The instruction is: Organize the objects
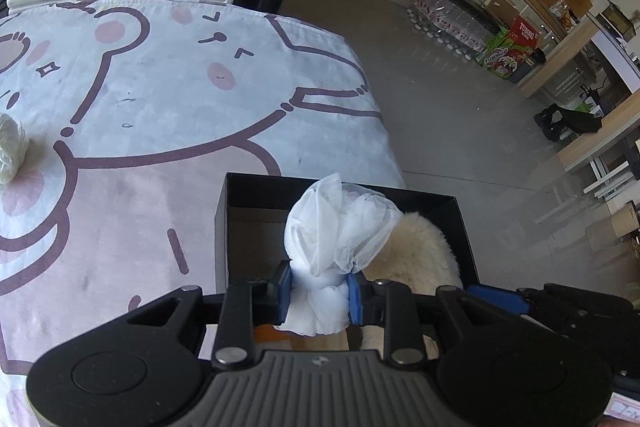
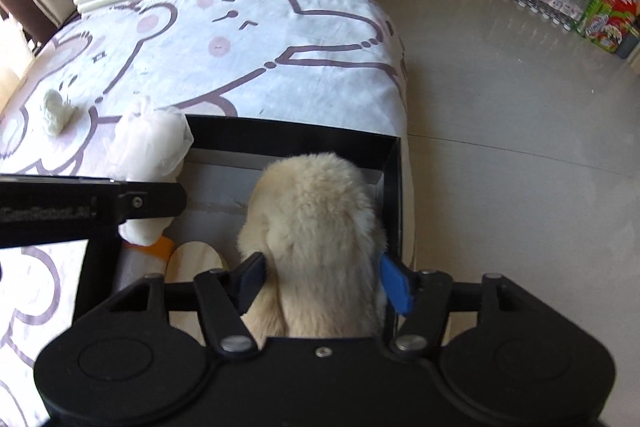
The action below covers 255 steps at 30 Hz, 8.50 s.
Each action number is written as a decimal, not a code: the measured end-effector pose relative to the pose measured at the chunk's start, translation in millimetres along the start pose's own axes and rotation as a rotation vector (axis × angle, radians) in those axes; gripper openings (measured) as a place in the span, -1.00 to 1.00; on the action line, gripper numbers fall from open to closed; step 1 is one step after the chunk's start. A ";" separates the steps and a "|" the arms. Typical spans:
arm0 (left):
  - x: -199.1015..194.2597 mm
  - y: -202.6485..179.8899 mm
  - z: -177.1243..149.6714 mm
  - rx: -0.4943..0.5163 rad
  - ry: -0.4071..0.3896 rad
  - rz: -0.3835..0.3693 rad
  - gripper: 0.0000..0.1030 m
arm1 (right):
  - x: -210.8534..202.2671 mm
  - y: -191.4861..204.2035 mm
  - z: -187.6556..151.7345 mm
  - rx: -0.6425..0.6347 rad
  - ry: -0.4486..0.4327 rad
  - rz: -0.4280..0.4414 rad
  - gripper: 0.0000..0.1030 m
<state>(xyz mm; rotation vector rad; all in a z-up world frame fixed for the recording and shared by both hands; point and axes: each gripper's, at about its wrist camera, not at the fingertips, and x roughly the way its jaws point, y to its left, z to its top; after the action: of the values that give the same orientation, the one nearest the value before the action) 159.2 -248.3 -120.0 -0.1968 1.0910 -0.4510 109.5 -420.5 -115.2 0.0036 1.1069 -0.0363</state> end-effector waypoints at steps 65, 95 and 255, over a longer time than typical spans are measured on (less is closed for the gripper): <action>-82.8 -10.1 -27.9 0.195 -0.077 0.220 -0.06 | -94.8 -6.3 -34.8 0.186 -0.197 -0.029 -0.17; -157.2 21.6 -55.7 0.183 -0.162 0.304 1.00 | -142.0 25.6 -60.9 0.134 -0.271 -0.205 0.88; -172.0 379.0 -3.4 -0.583 -0.588 0.671 0.51 | 17.2 265.0 90.9 0.064 -0.353 0.229 1.00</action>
<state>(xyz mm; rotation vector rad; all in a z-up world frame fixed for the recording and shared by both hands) 187.3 167.0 -123.0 -0.4236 0.6196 0.5181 206.8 -158.1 -94.0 0.1747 0.7468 0.1290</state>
